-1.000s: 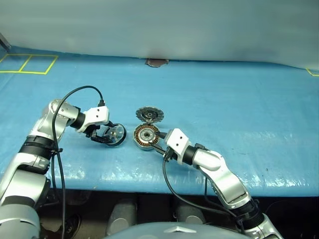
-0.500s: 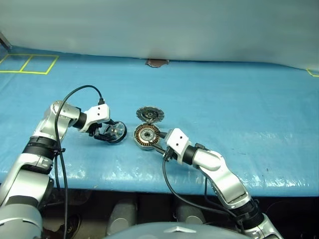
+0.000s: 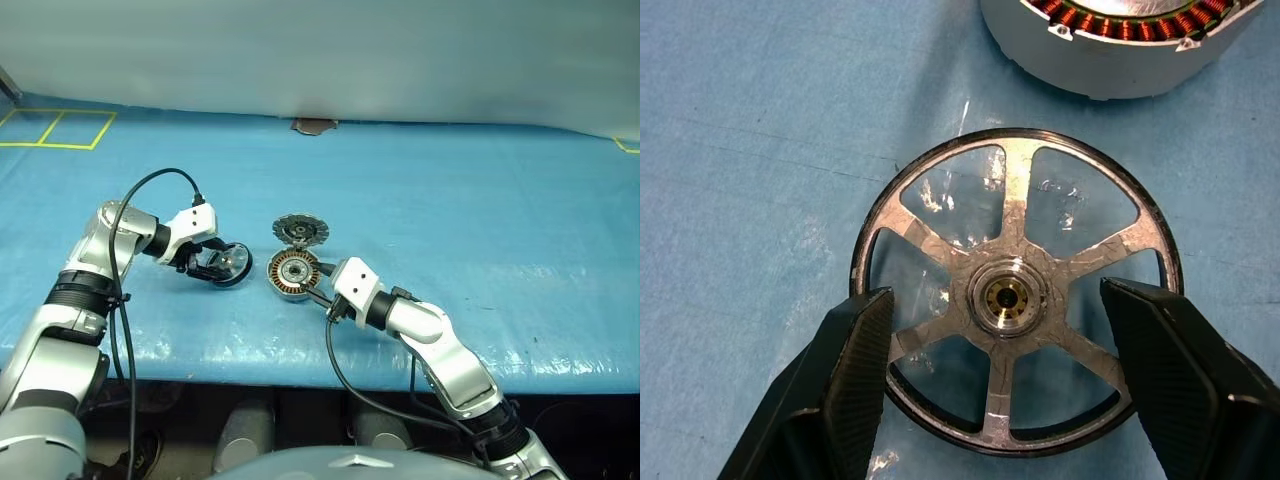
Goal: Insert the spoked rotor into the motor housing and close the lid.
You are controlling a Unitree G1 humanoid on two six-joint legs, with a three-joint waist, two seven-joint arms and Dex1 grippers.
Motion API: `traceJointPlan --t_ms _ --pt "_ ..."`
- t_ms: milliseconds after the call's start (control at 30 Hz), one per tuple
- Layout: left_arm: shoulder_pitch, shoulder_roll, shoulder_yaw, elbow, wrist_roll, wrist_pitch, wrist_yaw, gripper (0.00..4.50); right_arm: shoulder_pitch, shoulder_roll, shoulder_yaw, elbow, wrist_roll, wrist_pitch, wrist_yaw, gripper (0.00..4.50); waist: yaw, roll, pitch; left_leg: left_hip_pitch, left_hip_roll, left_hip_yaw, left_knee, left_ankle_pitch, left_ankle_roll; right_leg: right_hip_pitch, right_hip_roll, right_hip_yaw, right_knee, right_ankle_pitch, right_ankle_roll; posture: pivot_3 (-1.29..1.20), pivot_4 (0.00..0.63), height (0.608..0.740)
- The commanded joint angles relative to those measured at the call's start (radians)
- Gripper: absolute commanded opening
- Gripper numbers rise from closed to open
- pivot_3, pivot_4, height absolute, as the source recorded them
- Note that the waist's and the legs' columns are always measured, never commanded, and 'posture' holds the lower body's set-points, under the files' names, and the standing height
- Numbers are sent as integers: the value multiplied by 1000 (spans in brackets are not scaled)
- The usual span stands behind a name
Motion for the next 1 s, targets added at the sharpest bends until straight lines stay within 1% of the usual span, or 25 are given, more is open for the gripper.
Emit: traceJointPlan --t_ms 33,233,600,1000 --pt "-34 -5 43 -4 -32 38 2 3571 -6 4 -8 -13 0 -18 -5 1961 0 0 0 0 0 0 0 0 0 0 0 0 0 0 0 0 150 740" --pt "-31 -5 32 1 -16 45 27 3571 -4 0 -10 -13 -8 -19 -6 1961 -1 0 0 0 0 0 0 0 0 0 0 0 0 0 1 0 150 740" --pt "13 17 -11 -7 41 47 15 3571 -1 7 -16 -18 -13 -20 -18 1961 -1 0 0 0 0 0 0 0 0 0 0 0 0 0 0 0 150 740" --pt "49 25 -40 -15 64 88 7 3571 -6 4 -22 -16 -17 -26 -29 1961 -1 1 -1 2 0 0 0 0 0 1 0 0 0 -1 -2 0 150 740"
